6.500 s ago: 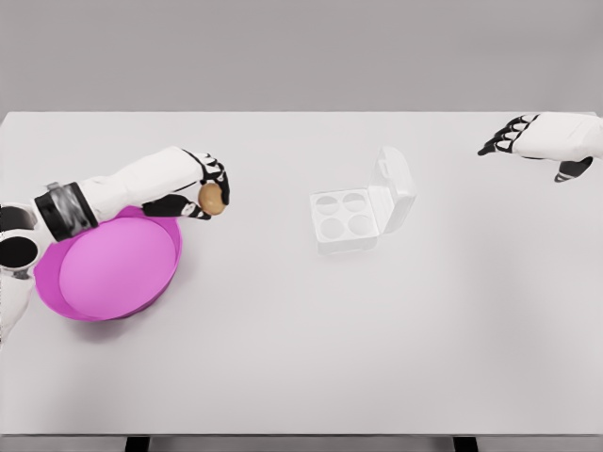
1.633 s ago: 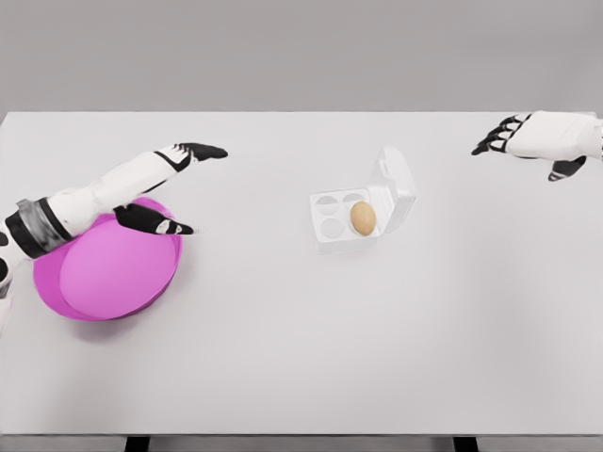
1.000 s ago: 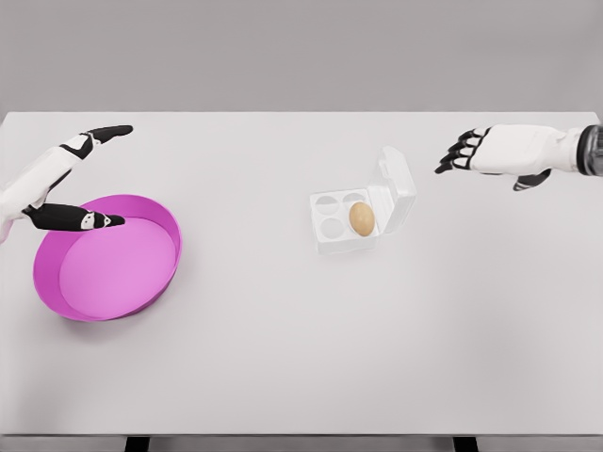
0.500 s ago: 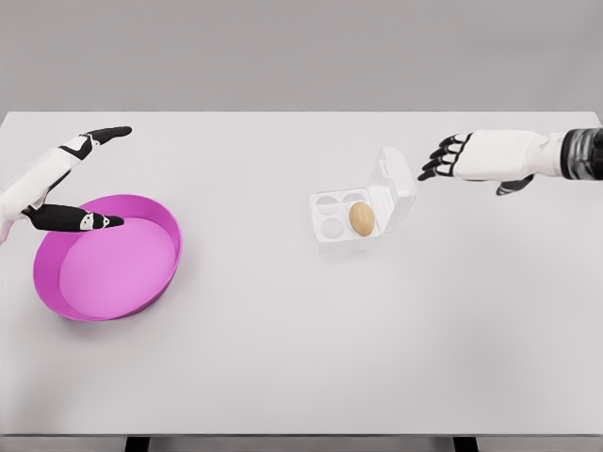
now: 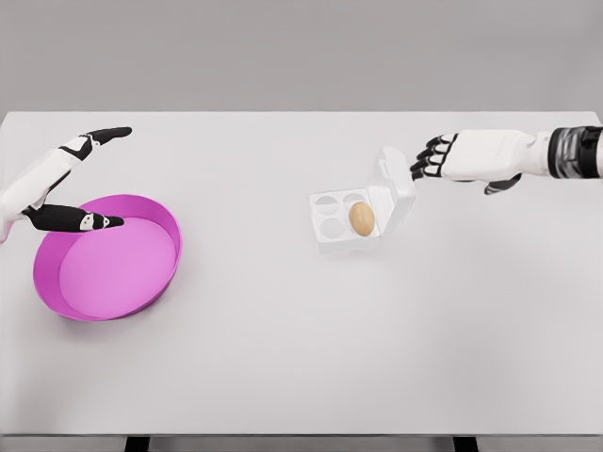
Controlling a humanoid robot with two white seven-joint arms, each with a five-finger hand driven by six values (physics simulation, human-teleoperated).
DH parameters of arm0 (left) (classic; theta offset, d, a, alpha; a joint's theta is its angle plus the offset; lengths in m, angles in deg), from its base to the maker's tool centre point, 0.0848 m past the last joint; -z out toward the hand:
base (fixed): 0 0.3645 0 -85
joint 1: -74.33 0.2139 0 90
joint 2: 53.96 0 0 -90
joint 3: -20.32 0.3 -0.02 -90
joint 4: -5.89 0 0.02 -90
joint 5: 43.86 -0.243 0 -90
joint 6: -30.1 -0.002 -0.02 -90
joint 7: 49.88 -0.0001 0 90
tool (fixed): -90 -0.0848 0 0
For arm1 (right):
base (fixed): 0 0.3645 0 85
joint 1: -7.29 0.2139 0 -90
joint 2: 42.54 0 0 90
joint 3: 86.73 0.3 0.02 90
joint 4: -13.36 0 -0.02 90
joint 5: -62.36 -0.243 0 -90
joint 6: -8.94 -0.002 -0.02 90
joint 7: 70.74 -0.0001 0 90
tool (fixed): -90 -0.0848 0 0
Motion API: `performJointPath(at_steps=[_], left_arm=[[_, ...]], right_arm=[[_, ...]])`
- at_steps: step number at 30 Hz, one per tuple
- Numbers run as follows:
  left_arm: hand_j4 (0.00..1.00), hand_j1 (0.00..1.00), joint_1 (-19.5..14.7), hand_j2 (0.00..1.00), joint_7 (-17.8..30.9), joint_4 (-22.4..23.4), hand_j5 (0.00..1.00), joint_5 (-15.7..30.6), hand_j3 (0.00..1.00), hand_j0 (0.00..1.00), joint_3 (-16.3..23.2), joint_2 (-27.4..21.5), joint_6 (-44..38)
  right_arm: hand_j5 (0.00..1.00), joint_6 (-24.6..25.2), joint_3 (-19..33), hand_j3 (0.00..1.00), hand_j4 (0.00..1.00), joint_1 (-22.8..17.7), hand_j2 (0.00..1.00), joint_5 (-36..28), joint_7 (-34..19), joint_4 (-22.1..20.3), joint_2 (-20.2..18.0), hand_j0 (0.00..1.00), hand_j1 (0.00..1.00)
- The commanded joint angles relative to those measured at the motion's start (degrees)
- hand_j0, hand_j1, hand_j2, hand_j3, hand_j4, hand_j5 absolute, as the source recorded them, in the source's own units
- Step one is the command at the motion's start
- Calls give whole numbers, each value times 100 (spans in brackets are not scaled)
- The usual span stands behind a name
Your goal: Pack egg into the box and close the box lid
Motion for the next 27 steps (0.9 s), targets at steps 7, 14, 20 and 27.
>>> performJointPath(at_steps=[7,14,20,27], left_arm=[[100,100,0,100,-2,-2,100,37,100,100,0,-4,-15],[100,100,0,100,-2,-2,100,37,100,100,0,-4,-15],[100,100,0,100,-2,-2,100,37,100,100,0,-4,-15],[100,100,0,100,-2,-2,100,37,100,100,0,-4,-15]], right_arm=[[100,4,17,100,100,35,100,-21,1,-266,-7,100,100],[100,4,17,100,100,62,100,-21,1,-372,45,100,100],[100,4,9,100,100,114,100,-30,-157,-398,361,100,100],[100,4,17,100,100,132,100,-30,-157,-389,362,100,100]])
